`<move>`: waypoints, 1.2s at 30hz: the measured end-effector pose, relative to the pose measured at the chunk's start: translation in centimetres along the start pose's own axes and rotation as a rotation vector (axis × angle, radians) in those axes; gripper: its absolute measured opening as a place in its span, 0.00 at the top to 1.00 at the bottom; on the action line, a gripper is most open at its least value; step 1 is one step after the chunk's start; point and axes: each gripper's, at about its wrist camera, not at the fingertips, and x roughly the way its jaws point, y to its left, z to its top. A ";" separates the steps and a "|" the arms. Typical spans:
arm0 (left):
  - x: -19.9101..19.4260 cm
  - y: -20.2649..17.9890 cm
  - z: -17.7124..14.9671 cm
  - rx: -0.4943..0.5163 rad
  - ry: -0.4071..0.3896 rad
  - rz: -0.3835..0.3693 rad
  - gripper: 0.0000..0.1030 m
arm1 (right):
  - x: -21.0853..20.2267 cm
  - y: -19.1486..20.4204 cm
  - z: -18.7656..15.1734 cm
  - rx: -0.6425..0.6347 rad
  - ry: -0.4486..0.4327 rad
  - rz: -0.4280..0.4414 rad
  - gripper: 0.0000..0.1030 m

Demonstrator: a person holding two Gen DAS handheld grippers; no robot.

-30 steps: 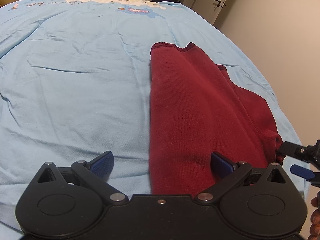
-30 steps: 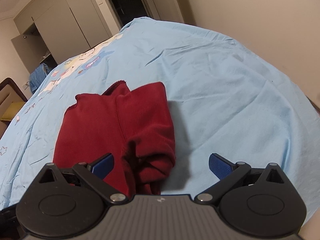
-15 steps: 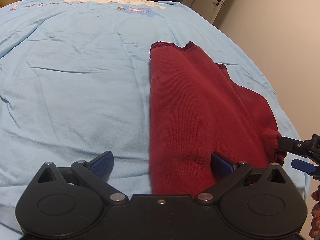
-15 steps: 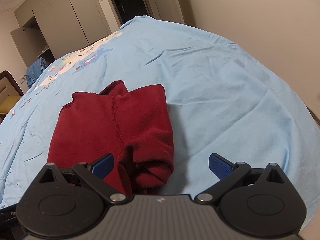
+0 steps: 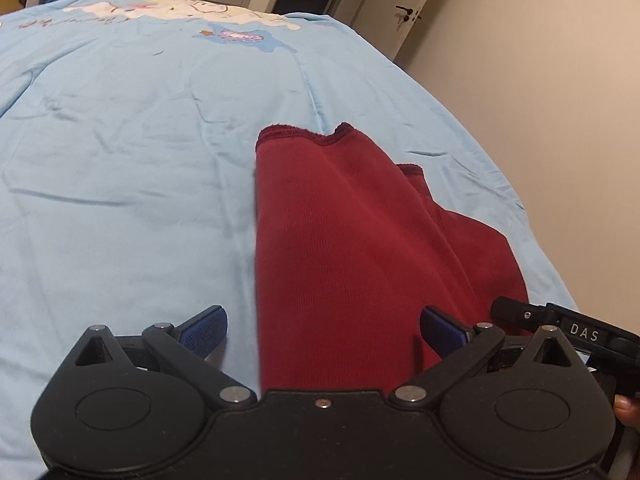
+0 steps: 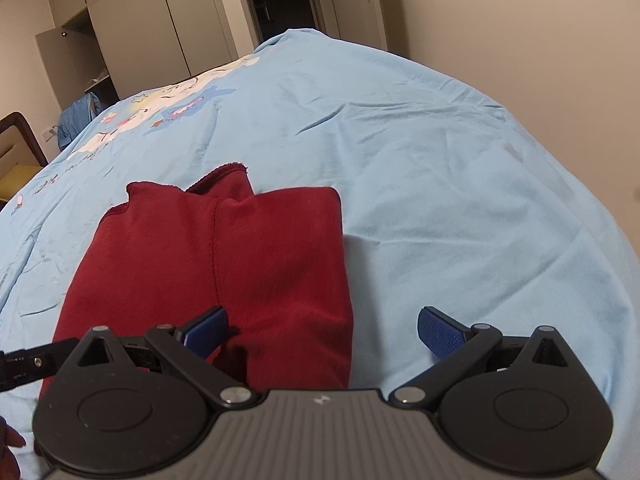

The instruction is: Fold small clothes

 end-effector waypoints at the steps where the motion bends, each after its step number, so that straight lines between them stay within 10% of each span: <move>1: 0.4 0.0 0.3 0.007 0.002 0.009 0.01 | 0.3 0.0 0.2 -0.005 -0.002 -0.001 0.00; 36: 2.9 2.1 0.6 -0.003 -0.006 -0.007 0.08 | 3.2 1.2 1.0 -0.152 -0.123 0.159 0.00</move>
